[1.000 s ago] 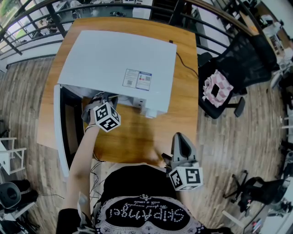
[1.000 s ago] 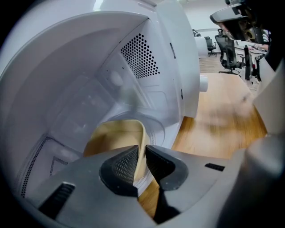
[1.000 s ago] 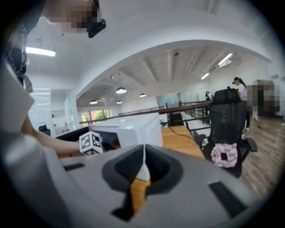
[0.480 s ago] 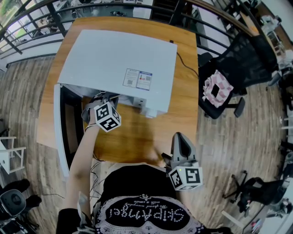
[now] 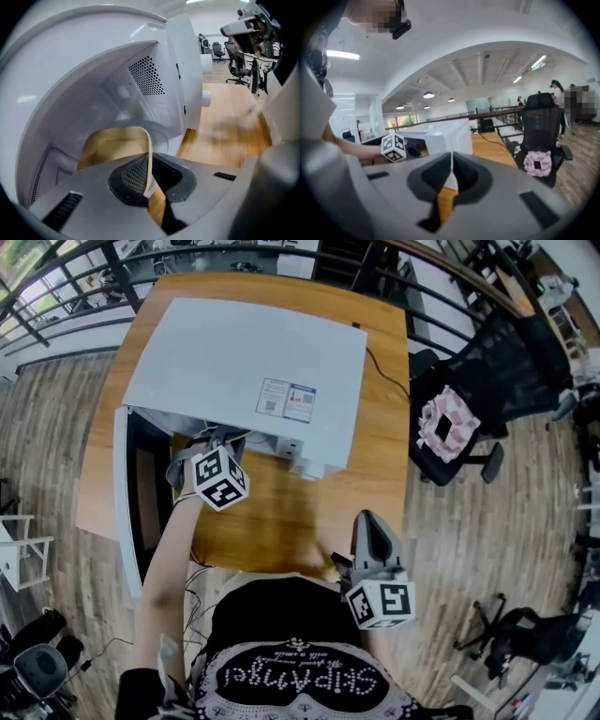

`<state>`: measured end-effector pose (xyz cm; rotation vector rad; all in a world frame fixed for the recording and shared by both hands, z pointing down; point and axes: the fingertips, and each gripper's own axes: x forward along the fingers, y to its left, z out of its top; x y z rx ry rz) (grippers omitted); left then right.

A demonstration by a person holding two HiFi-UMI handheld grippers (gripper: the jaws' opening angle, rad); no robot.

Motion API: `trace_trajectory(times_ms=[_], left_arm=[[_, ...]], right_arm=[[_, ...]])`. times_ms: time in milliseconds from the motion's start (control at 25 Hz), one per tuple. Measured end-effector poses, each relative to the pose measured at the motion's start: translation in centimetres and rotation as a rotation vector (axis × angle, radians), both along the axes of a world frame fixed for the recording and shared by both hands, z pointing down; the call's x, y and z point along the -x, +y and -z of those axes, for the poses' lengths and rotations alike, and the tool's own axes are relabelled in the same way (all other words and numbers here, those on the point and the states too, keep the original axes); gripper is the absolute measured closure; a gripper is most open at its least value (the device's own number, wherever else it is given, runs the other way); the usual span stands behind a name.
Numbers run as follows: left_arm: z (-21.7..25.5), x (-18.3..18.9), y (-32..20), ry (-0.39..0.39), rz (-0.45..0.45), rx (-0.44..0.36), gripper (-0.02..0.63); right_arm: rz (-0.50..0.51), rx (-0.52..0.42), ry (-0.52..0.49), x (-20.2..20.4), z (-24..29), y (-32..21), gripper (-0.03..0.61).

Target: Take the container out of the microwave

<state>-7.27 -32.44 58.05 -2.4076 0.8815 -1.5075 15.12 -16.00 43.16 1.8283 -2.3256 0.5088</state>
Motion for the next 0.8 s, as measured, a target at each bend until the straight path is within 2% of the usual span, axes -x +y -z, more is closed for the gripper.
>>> trace_trajectory(times_ms=[280, 800], left_arm=[[1.2, 0.1, 1.1, -0.014, -0.008, -0.009, 0.574], [3.6, 0.4, 4.5, 0.012, 0.000, -0.039, 0.575]], right_arm=[[0.013, -0.007, 0.001, 0.3, 0.3, 0.3, 0.545], [0.016, -0.018, -0.013, 0.7, 0.7, 1.4, 0.545]])
